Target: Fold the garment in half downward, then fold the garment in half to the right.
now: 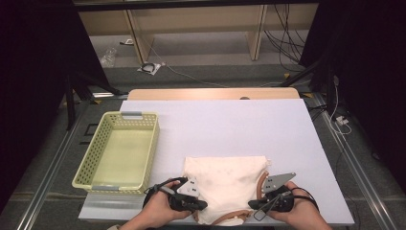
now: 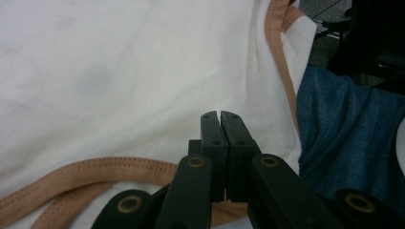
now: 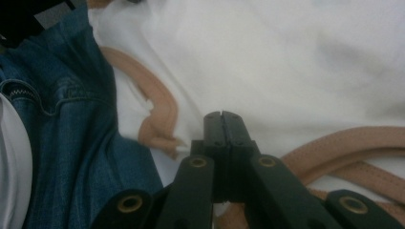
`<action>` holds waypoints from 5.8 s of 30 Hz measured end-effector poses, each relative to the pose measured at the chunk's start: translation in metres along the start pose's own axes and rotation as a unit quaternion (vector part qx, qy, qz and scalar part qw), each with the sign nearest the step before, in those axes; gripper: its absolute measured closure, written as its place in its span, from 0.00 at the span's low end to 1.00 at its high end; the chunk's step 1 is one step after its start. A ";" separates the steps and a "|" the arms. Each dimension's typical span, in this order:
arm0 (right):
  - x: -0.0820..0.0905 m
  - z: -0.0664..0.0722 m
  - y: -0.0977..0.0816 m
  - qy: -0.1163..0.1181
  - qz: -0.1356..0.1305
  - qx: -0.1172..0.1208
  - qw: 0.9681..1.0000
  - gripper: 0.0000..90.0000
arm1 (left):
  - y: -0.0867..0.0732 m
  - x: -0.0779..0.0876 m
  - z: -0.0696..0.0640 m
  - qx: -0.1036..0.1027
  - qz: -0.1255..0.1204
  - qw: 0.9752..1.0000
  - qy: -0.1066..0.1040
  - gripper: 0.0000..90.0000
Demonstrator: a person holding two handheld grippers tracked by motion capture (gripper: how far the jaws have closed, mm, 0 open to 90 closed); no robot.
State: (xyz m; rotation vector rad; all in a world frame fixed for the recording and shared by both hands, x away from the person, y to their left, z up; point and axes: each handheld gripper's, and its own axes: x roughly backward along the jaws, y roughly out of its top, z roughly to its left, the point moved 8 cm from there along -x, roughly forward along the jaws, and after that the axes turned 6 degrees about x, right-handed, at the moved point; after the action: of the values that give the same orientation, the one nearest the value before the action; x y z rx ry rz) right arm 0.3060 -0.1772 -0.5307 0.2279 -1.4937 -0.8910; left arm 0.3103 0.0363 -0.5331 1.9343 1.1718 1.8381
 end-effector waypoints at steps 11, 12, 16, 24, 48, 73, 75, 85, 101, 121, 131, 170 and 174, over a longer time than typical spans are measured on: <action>-0.002 0.004 -0.003 0.010 0.006 0.006 1.000 0.92 | 0.004 0.011 0.009 0.020 -0.050 0.998 0.024 0.91; -0.002 0.002 0.000 0.001 -0.005 0.008 1.000 0.90 | 0.004 0.012 0.009 0.023 -0.055 0.998 0.025 0.90; 0.001 -0.012 0.013 -0.053 -0.055 -0.007 0.997 0.78 | 0.005 0.013 0.010 0.035 -0.071 0.997 0.024 0.85; -0.007 -0.046 0.042 -0.134 -0.117 -0.047 0.983 0.58 | 0.004 0.018 0.013 0.056 -0.100 0.993 0.035 0.62; -0.013 -0.059 0.064 -0.153 -0.194 -0.090 0.965 0.35 | 0.003 0.027 0.016 0.059 -0.132 0.987 0.069 0.18; -0.015 -0.058 0.069 -0.157 -0.183 -0.058 0.969 0.36 | -0.006 0.029 0.016 0.089 -0.127 0.984 0.090 0.27; -0.020 -0.056 0.073 -0.153 -0.177 -0.049 0.971 0.37 | -0.009 0.028 0.014 0.094 -0.124 0.984 0.092 0.29; -0.041 -0.047 0.093 -0.137 -0.141 -0.012 0.980 0.41 | -0.018 0.028 0.007 0.105 -0.114 0.983 0.094 0.35; -0.078 -0.051 0.135 -0.113 -0.118 0.013 0.986 0.43 | -0.029 0.027 0.000 0.110 -0.104 0.984 0.091 0.39; -0.118 -0.067 0.168 -0.106 -0.064 0.031 0.992 0.45 | -0.032 0.026 -0.002 0.115 -0.099 0.985 0.086 0.40; -0.133 -0.074 0.168 -0.100 -0.027 0.026 0.994 0.46 | -0.032 0.026 -0.002 0.116 -0.099 0.985 0.084 0.40; -0.162 -0.064 0.177 -0.051 0.028 0.059 0.997 0.98 | -0.037 0.016 -0.001 0.119 -0.071 0.986 0.095 0.39; -0.162 -0.063 0.178 -0.054 0.036 0.067 0.996 0.98 | -0.036 0.014 -0.004 0.112 -0.068 0.987 0.097 0.38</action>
State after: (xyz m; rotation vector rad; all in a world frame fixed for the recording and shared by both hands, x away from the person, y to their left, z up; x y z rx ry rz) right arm 0.4555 0.0215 -0.5478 0.2254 -1.6534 -0.7565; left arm 0.2911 0.0681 -0.5455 1.7617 1.5904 1.9279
